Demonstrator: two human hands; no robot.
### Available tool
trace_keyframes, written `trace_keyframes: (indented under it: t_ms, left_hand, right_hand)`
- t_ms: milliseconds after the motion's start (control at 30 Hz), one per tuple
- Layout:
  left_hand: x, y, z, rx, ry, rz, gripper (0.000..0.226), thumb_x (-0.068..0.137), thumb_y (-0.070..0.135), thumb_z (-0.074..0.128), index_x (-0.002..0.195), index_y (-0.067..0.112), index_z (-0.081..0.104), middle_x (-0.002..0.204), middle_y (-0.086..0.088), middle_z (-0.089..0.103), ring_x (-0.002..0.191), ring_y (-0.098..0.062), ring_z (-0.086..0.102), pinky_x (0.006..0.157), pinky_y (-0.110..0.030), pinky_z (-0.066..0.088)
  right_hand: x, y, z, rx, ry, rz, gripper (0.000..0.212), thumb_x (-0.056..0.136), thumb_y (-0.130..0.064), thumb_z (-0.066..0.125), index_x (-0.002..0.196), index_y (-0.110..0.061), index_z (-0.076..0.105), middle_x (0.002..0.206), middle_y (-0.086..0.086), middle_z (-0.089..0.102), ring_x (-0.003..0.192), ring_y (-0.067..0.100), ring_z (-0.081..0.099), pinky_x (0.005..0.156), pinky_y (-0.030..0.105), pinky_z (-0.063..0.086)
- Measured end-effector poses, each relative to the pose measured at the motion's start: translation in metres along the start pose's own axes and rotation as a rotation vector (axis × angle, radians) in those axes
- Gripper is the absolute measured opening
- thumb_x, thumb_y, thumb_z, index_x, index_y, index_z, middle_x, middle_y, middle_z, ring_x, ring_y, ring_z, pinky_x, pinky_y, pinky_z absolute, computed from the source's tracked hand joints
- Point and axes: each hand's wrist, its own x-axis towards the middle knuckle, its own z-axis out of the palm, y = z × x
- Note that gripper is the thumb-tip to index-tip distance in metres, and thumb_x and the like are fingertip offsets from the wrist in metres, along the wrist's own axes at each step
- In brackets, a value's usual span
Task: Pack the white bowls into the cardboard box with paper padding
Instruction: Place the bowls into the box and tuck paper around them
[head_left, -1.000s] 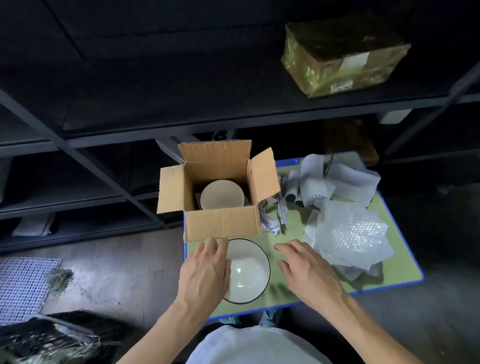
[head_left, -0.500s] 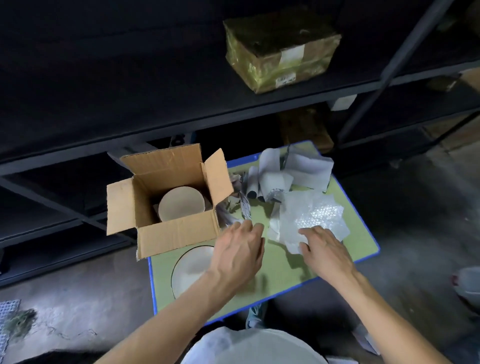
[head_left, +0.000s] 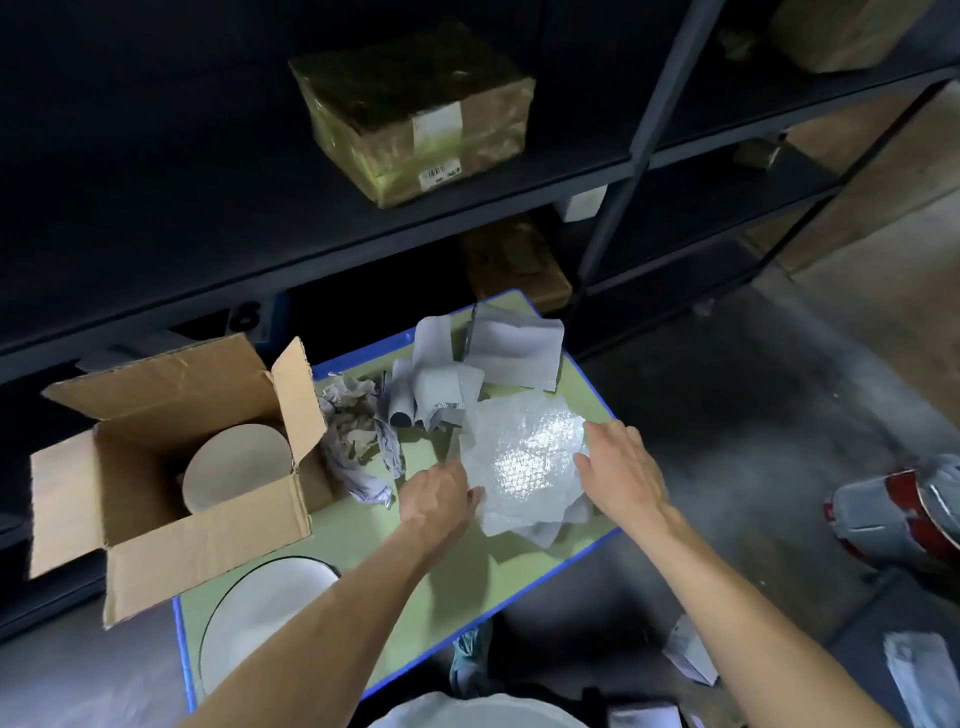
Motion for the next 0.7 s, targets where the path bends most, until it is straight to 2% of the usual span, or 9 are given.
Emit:
trace_keyframes:
  t_ms: [133, 233, 300, 433, 500, 600, 700]
  left_hand:
    - [-0.001, 0.005, 0.005, -0.072, 0.048, -0.049, 0.024, 0.099, 0.031, 0.047, 0.112, 0.014, 0.059, 0.104, -0.007, 0.069, 0.090, -0.027, 0.063, 0.066, -0.031, 0.037]
    - [-0.008, 0.004, 0.001, -0.195, 0.112, -0.028, 0.014, 0.096, 0.024, 0.046, 0.099, 0.015, 0.056, 0.093, -0.009, 0.069, 0.073, -0.028, 0.054, 0.062, -0.032, 0.038]
    - [-0.014, 0.002, -0.005, -0.293, 0.159, 0.006, 0.009, 0.094, 0.019, 0.047, 0.098, 0.014, 0.053, 0.088, -0.010, 0.069, 0.070, -0.032, 0.054, 0.060, -0.035, 0.041]
    - [-0.031, -0.003, -0.019, -0.545, 0.238, 0.068, 0.015, 0.094, 0.012, 0.051, 0.108, 0.013, 0.056, 0.087, -0.009, 0.072, 0.077, -0.034, 0.064, 0.068, -0.041, 0.051]
    - [-0.040, -0.008, -0.029, -0.655, 0.279, 0.070, 0.015, 0.095, 0.014, 0.053, 0.108, 0.015, 0.061, 0.084, -0.003, 0.071, 0.077, -0.028, 0.064, 0.069, -0.037, 0.051]
    - [-0.052, -0.018, -0.044, -0.789, 0.322, 0.041, 0.013, 0.094, 0.014, 0.055, 0.099, 0.022, 0.065, 0.071, 0.008, 0.065, 0.067, -0.013, 0.059, 0.061, -0.026, 0.045]
    - [-0.063, -0.034, -0.056, -0.884, 0.366, -0.012, 0.017, 0.092, 0.009, 0.055, 0.092, 0.024, 0.063, 0.069, 0.007, 0.065, 0.066, -0.010, 0.063, 0.065, -0.029, 0.050]
  right_hand:
    - [0.023, -0.001, 0.003, 0.043, -0.052, -0.002, 0.049, 0.100, -0.036, 0.054, 0.137, -0.006, 0.041, 0.128, 0.011, 0.053, 0.121, 0.029, 0.045, 0.087, 0.036, 0.045]
    - [0.031, -0.002, 0.004, 0.094, -0.073, 0.016, 0.051, 0.100, -0.032, 0.056, 0.141, -0.007, 0.039, 0.131, 0.012, 0.052, 0.126, 0.030, 0.044, 0.092, 0.038, 0.045]
    - [0.033, -0.002, 0.004, 0.128, -0.058, 0.027, 0.046, 0.098, -0.029, 0.056, 0.137, -0.008, 0.043, 0.128, 0.010, 0.054, 0.124, 0.029, 0.045, 0.091, 0.038, 0.045]
    - [0.031, -0.004, -0.005, 0.231, -0.019, 0.009, 0.034, 0.095, -0.026, 0.060, 0.125, -0.012, 0.054, 0.115, 0.005, 0.058, 0.119, 0.027, 0.049, 0.086, 0.038, 0.046]
    - [0.030, -0.008, -0.013, 0.306, -0.029, -0.012, 0.035, 0.094, -0.026, 0.063, 0.128, -0.018, 0.057, 0.113, 0.000, 0.057, 0.119, 0.022, 0.049, 0.088, 0.036, 0.047]
    - [0.029, -0.017, -0.026, 0.463, -0.042, -0.042, 0.030, 0.090, -0.025, 0.068, 0.119, -0.024, 0.061, 0.110, -0.005, 0.058, 0.111, 0.016, 0.055, 0.089, 0.033, 0.048]
    - [0.028, -0.032, -0.037, 0.653, -0.101, -0.025, 0.045, 0.087, -0.028, 0.071, 0.127, -0.026, 0.052, 0.115, -0.005, 0.058, 0.105, 0.013, 0.058, 0.090, 0.033, 0.048]
